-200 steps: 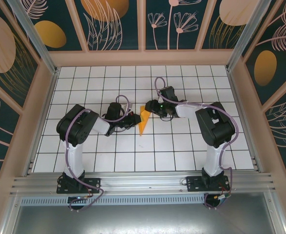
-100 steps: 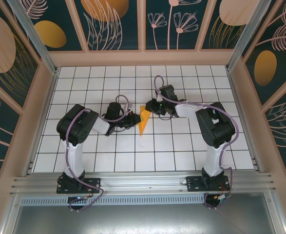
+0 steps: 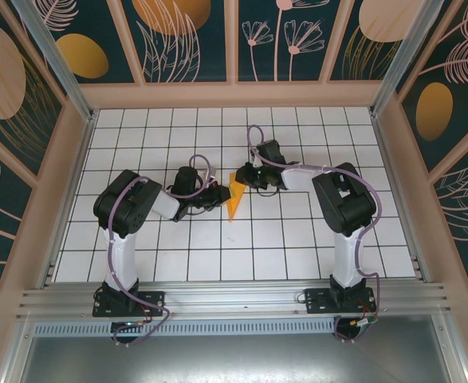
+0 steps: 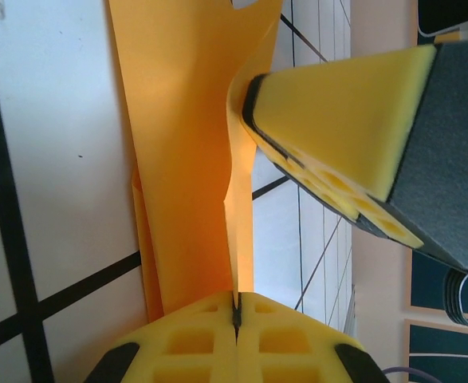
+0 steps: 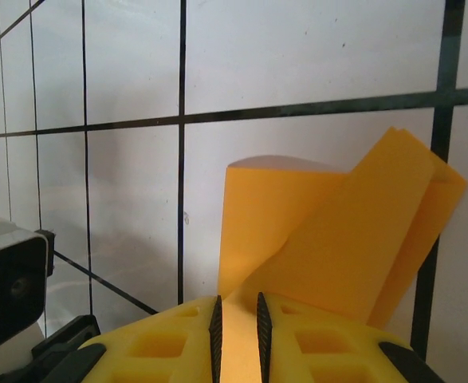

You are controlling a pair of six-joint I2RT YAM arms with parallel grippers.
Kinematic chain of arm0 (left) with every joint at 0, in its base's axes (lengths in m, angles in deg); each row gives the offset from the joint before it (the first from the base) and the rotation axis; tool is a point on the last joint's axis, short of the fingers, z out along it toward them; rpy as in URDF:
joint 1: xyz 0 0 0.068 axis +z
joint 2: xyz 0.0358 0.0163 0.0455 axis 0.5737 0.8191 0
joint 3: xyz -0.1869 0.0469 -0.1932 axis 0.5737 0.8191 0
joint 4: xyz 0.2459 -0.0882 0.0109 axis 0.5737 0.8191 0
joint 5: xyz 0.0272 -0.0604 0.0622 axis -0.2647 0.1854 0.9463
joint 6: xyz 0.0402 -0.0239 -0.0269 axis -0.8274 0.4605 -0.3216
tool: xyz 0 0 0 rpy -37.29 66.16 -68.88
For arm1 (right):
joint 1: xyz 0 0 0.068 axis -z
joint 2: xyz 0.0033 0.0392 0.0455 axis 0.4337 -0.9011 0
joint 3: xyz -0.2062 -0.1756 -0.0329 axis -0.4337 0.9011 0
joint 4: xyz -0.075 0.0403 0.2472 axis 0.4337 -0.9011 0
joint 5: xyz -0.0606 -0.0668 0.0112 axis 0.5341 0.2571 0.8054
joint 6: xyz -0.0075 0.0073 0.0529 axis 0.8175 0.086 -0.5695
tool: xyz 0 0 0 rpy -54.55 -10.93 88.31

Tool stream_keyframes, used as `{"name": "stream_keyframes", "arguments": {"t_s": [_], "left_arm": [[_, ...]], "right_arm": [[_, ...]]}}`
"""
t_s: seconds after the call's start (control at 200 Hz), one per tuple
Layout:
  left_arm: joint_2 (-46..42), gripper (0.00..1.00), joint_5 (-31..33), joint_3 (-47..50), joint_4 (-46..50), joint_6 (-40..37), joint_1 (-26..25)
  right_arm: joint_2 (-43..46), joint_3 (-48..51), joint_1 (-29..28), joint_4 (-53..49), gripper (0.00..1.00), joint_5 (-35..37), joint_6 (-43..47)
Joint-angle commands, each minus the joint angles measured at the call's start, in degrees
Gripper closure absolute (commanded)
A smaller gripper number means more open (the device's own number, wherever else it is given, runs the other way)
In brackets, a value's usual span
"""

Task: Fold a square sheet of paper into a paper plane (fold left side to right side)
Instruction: Fold the wing for the fifth time at the center of the table.

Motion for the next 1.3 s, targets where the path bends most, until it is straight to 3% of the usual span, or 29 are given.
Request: {"name": "stream_keyframes", "arguments": {"t_s": [0.0,0.365,0.726,0.976,1.186,1.296], "left_arm": [[3.01,1.00,1.45,-0.31,1.70,-1.13,0.40],[3.08,0.97,1.37,-0.10,1.76,-1.15,0.49],[-10.72,0.63,4.52,3.59,9.38,-5.41,0.49],[-17.73,0.69,-0.04,4.51,13.32,-5.40,-0.03],[-13.33,0.69,-4.64,0.41,13.50,-4.09,-3.00],[-10.92,0.69,-4.05,-1.36,13.80,-4.37,-3.97]], "right_arm": [[-2.05,-1.84,-0.25,-3.04,0.79,2.27,-0.02],[-3.83,-2.33,-0.10,-7.11,0.79,5.72,-0.54],[-4.60,-2.01,0.30,-8.57,0.79,5.65,-0.37],[-4.61,-1.88,0.27,-8.15,0.79,5.08,-0.20],[-4.64,-2.02,0.09,-8.01,0.79,4.64,-0.20],[-4.57,-2.04,0.10,-8.14,0.79,4.63,-0.11]]}}
